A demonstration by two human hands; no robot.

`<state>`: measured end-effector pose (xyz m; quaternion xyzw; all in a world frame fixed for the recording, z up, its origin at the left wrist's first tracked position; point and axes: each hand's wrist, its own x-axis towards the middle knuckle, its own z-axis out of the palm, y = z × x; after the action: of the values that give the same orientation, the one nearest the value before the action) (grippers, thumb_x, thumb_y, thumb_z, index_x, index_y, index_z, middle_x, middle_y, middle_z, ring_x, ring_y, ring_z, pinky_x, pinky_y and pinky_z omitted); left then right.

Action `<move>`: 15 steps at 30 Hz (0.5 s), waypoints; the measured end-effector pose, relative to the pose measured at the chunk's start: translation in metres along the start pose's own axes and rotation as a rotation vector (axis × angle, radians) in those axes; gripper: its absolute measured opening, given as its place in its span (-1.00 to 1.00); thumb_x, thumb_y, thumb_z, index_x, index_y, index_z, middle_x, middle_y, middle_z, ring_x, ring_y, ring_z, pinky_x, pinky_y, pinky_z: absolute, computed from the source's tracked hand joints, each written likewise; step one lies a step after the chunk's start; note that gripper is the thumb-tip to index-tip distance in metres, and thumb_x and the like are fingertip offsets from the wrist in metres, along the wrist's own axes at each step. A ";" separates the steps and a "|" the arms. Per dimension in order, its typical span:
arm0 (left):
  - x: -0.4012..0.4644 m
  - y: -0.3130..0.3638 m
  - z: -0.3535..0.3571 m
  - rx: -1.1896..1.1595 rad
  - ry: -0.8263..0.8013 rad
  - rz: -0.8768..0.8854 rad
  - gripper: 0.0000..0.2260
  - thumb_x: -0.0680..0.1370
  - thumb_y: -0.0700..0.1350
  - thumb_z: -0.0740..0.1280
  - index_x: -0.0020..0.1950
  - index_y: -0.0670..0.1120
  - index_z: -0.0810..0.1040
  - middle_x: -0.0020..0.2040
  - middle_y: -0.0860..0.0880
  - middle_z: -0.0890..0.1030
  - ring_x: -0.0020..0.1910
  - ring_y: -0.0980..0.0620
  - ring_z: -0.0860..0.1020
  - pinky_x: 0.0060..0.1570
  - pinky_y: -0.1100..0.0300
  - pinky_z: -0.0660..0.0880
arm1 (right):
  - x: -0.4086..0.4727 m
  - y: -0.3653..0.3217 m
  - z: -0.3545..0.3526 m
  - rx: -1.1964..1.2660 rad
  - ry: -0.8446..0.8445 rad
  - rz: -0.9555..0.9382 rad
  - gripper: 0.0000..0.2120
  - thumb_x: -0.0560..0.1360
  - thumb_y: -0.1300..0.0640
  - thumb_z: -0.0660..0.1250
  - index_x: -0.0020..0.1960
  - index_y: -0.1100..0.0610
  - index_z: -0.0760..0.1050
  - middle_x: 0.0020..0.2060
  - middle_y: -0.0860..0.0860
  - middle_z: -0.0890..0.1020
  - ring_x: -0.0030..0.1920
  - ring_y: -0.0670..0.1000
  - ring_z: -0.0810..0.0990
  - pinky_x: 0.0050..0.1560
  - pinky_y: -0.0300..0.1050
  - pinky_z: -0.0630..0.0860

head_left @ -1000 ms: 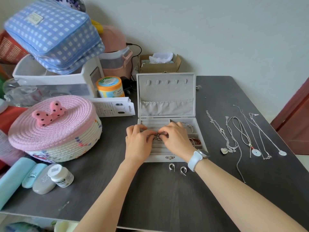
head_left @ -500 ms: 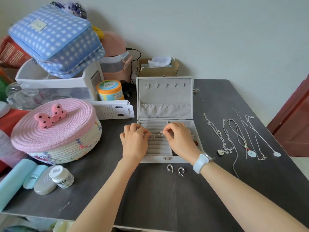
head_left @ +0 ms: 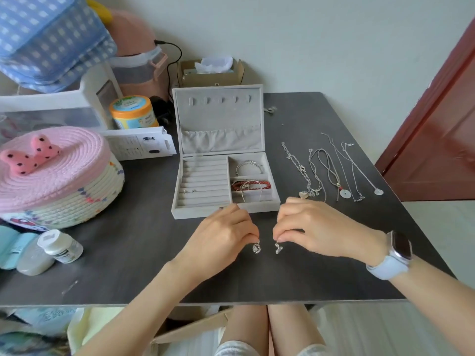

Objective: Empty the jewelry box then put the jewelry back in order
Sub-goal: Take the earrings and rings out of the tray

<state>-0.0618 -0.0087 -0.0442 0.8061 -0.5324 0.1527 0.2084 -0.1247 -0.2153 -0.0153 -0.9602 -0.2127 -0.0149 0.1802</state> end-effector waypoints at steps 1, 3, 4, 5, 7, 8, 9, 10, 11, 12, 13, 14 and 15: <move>0.002 0.001 0.003 -0.007 -0.026 0.032 -0.76 0.51 -0.03 0.19 -0.20 -0.04 0.61 -0.25 0.04 0.57 -0.22 0.09 0.40 -0.32 0.21 0.45 | -0.003 0.002 0.003 -0.008 -0.021 -0.001 -0.80 0.46 -0.01 0.22 -0.17 -0.01 0.60 -0.26 -0.14 0.52 -0.16 -0.19 0.29 -0.15 -0.20 0.35; 0.007 0.001 0.009 -0.011 -0.065 0.073 -0.76 0.51 -0.02 0.19 -0.21 -0.03 0.61 -0.26 0.04 0.57 -0.21 0.08 0.41 -0.31 0.24 0.42 | -0.006 0.006 0.008 -0.029 -0.012 -0.017 -0.81 0.46 0.02 0.22 -0.17 0.00 0.60 -0.26 -0.09 0.55 -0.14 -0.14 0.33 -0.18 -0.18 0.38; 0.010 0.000 0.012 -0.010 -0.074 0.080 -0.77 0.50 -0.01 0.20 -0.21 -0.04 0.61 -0.26 0.04 0.57 -0.21 0.08 0.41 -0.29 0.26 0.39 | -0.006 0.009 0.010 -0.039 0.005 -0.024 -0.80 0.46 0.01 0.22 -0.18 0.00 0.60 -0.27 -0.07 0.55 -0.15 -0.13 0.33 -0.20 -0.18 0.38; 0.012 -0.002 0.015 -0.013 -0.077 0.078 -0.77 0.50 -0.01 0.21 -0.21 -0.04 0.62 -0.26 0.04 0.58 -0.20 0.09 0.40 -0.26 0.29 0.35 | -0.006 0.011 0.011 -0.049 0.023 -0.029 -0.78 0.47 0.00 0.20 -0.18 0.01 0.60 -0.28 -0.07 0.56 -0.15 -0.12 0.34 -0.22 -0.18 0.38; 0.017 -0.007 0.019 -0.027 -0.076 0.054 -0.77 0.49 -0.01 0.21 -0.21 -0.05 0.62 -0.27 0.03 0.57 -0.21 0.10 0.35 -0.22 0.29 0.28 | -0.005 0.016 0.015 -0.063 0.065 -0.034 -0.73 0.46 -0.03 0.15 -0.19 0.01 0.60 -0.29 -0.06 0.56 -0.16 -0.11 0.34 -0.26 -0.17 0.41; 0.019 -0.008 0.020 -0.029 -0.070 0.040 -0.77 0.49 0.00 0.21 -0.22 -0.05 0.62 -0.28 0.04 0.57 -0.21 0.10 0.34 -0.22 0.29 0.26 | -0.004 0.018 0.017 -0.069 0.089 -0.036 -0.72 0.46 -0.02 0.14 -0.20 0.01 0.60 -0.30 -0.06 0.56 -0.17 -0.11 0.34 -0.28 -0.16 0.44; 0.020 -0.010 0.022 -0.021 -0.061 0.032 -0.77 0.48 0.00 0.21 -0.22 -0.04 0.62 -0.29 0.04 0.56 -0.21 0.10 0.33 -0.22 0.29 0.23 | -0.003 0.020 0.019 -0.077 0.114 -0.040 -0.73 0.46 -0.01 0.14 -0.21 0.02 0.60 -0.30 -0.06 0.56 -0.17 -0.10 0.34 -0.30 -0.16 0.45; 0.022 -0.011 0.023 -0.005 -0.051 0.029 -0.77 0.48 0.00 0.21 -0.23 -0.04 0.61 -0.30 0.05 0.56 -0.21 0.10 0.33 -0.23 0.30 0.20 | -0.002 0.022 0.022 -0.087 0.142 -0.047 -0.74 0.47 0.00 0.15 -0.21 0.03 0.59 -0.30 -0.07 0.56 -0.18 -0.10 0.35 -0.32 -0.17 0.45; 0.024 -0.012 0.024 0.014 -0.040 0.030 -0.77 0.48 0.00 0.21 -0.23 -0.04 0.62 -0.30 0.05 0.56 -0.20 0.09 0.33 -0.23 0.30 0.17 | 0.000 0.023 0.024 -0.101 0.170 -0.055 -0.75 0.47 0.01 0.16 -0.21 0.03 0.59 -0.30 -0.07 0.56 -0.19 -0.10 0.35 -0.33 -0.18 0.45; 0.024 -0.013 0.025 0.029 -0.030 0.031 -0.77 0.48 0.00 0.21 -0.23 -0.03 0.62 -0.30 0.06 0.57 -0.19 0.09 0.33 -0.23 0.31 0.14 | 0.001 0.025 0.026 -0.117 0.198 -0.062 -0.76 0.47 0.03 0.17 -0.22 0.04 0.59 -0.31 -0.06 0.55 -0.20 -0.10 0.34 -0.34 -0.20 0.44; 0.025 -0.013 0.025 0.039 -0.017 0.035 -0.77 0.49 -0.01 0.21 -0.23 -0.03 0.62 -0.29 0.05 0.57 -0.19 0.09 0.34 -0.22 0.32 0.11 | 0.002 0.026 0.028 -0.133 0.225 -0.066 -0.76 0.47 0.04 0.18 -0.23 0.04 0.59 -0.31 -0.06 0.55 -0.21 -0.10 0.34 -0.36 -0.21 0.43; 0.025 -0.014 0.026 0.047 -0.002 0.042 -0.77 0.49 -0.01 0.22 -0.22 -0.03 0.63 -0.29 0.05 0.57 -0.18 0.08 0.34 -0.21 0.33 0.08 | 0.004 0.028 0.029 -0.146 0.252 -0.068 -0.77 0.48 0.05 0.19 -0.23 0.05 0.59 -0.32 -0.05 0.55 -0.22 -0.10 0.33 -0.37 -0.20 0.43; 0.026 -0.015 0.027 0.056 0.014 0.050 -0.77 0.48 -0.01 0.22 -0.22 -0.03 0.64 -0.29 0.04 0.57 -0.17 0.07 0.34 -0.19 0.34 0.05 | 0.005 0.029 0.031 -0.156 0.279 -0.067 -0.77 0.48 0.06 0.19 -0.23 0.06 0.59 -0.32 -0.05 0.54 -0.22 -0.09 0.33 -0.38 -0.17 0.44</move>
<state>-0.0375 -0.0375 -0.0580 0.7971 -0.5463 0.1782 0.1856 -0.1098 -0.2270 -0.0533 -0.9523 -0.2158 -0.1707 0.1323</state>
